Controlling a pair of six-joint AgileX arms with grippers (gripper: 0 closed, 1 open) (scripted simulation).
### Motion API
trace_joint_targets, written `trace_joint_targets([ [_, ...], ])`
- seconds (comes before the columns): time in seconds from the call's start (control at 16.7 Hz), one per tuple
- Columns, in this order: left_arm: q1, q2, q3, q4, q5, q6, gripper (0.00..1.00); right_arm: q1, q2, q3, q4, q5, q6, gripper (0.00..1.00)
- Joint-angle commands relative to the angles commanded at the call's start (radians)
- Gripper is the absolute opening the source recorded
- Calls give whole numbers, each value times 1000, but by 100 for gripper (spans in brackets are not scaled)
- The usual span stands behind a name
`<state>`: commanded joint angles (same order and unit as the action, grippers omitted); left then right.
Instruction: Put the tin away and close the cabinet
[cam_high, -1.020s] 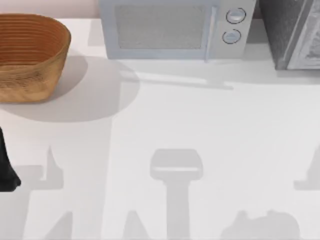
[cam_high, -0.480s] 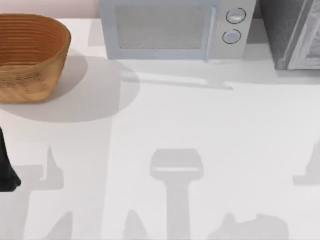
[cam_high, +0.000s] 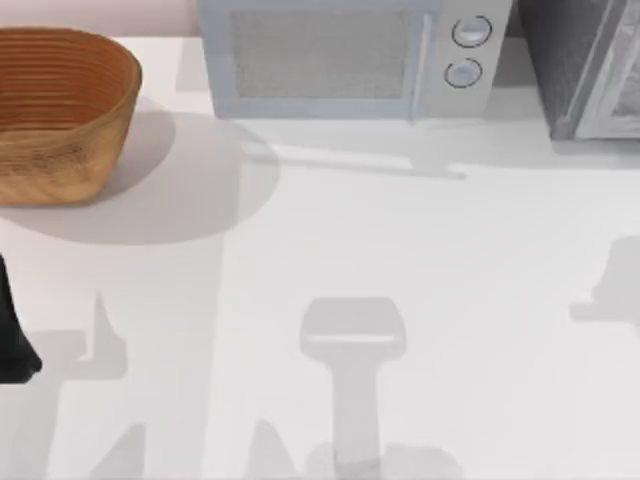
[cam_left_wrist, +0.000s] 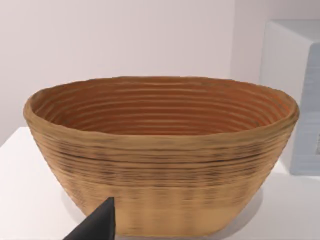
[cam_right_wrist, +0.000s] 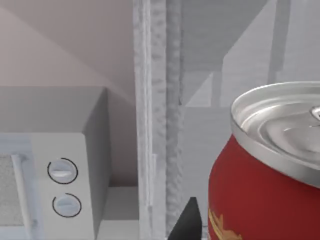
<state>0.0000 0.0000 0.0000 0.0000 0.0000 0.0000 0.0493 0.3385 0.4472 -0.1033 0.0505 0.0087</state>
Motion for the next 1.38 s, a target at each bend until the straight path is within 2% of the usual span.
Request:
trace_joint_targets([
  [1.38,0,0,0,0,0,0,100,104,776,1019,-247,117,6,0],
])
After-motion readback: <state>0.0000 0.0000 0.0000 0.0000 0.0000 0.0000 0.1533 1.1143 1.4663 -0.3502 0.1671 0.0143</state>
